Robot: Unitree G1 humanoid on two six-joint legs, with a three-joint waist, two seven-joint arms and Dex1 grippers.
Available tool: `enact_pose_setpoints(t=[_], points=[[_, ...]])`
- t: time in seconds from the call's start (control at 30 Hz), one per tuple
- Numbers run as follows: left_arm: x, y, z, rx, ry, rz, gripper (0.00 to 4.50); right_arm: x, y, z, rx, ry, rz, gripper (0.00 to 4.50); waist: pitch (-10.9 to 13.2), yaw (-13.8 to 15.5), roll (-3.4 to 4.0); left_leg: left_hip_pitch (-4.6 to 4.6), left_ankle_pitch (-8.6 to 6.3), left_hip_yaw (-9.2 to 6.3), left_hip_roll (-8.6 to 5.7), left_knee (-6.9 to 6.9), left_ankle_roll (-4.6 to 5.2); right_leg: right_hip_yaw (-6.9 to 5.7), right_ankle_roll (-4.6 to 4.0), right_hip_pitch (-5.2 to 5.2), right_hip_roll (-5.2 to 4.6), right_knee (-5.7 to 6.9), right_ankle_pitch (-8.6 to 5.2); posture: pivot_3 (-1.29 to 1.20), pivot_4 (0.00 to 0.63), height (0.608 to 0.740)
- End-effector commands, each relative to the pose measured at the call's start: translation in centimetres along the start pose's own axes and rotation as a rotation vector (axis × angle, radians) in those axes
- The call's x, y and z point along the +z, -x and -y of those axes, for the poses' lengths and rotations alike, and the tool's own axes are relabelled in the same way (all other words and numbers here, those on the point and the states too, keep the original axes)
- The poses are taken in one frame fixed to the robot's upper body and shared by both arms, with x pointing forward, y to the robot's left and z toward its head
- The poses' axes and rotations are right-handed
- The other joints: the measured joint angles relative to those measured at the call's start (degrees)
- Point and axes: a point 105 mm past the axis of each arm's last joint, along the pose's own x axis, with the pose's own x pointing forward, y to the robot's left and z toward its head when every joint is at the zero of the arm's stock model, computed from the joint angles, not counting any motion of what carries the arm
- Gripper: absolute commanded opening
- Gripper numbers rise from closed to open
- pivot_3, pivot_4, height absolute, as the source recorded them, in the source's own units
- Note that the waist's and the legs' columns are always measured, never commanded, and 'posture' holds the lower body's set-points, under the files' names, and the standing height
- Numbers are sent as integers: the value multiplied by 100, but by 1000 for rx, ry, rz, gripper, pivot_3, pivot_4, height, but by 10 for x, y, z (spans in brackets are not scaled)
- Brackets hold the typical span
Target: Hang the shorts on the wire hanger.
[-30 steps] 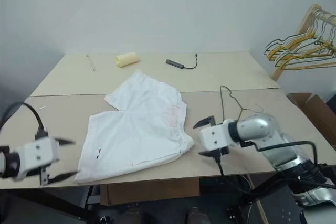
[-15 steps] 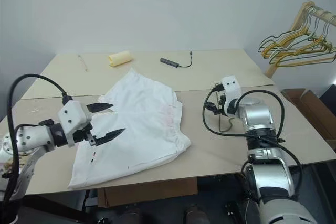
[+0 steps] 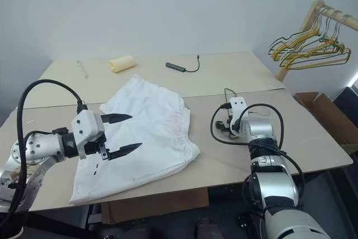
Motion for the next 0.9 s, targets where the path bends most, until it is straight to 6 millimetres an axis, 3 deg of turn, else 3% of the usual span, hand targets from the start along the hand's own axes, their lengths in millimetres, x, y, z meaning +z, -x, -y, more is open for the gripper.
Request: enact_pose_setpoints(t=[0.03,0.43,0.53,0.67,0.83,0.9], points=[[14,-1,1,-18,-49,49,4500,-4,-2,6,-25,-34,-20,3968,-1,3,0,3,0,-1,0,0,0,0,0,4,0,0,0,34,0,740],[15,-5,6,-37,-54,59,4500,-16,-5,12,-63,23,-63,25,-3,-16,-1,9,0,-2,3,0,0,1,2,7,4,0,-2,38,0,740],[12,-5,7,-32,-58,50,4500,-14,-5,14,-84,43,-44,25,-3,-13,-2,11,0,-3,5,0,0,1,4,8,6,1,-3,39,0,740],[12,-11,3,23,19,78,4500,16,3,16,-138,72,100,25,-3,-8,-2,11,0,-3,4,0,0,2,7,8,6,0,-4,40,0,740],[4,-31,-18,204,279,87,4500,65,33,-10,-57,156,394,25,0,10,3,-6,1,-8,1,2,2,4,18,-5,4,1,-4,27,0,740],[9,-37,-31,266,477,179,4500,78,53,-32,25,282,553,25,0,13,4,-9,1,-14,0,2,2,3,19,-5,6,0,-4,25,0,740]])
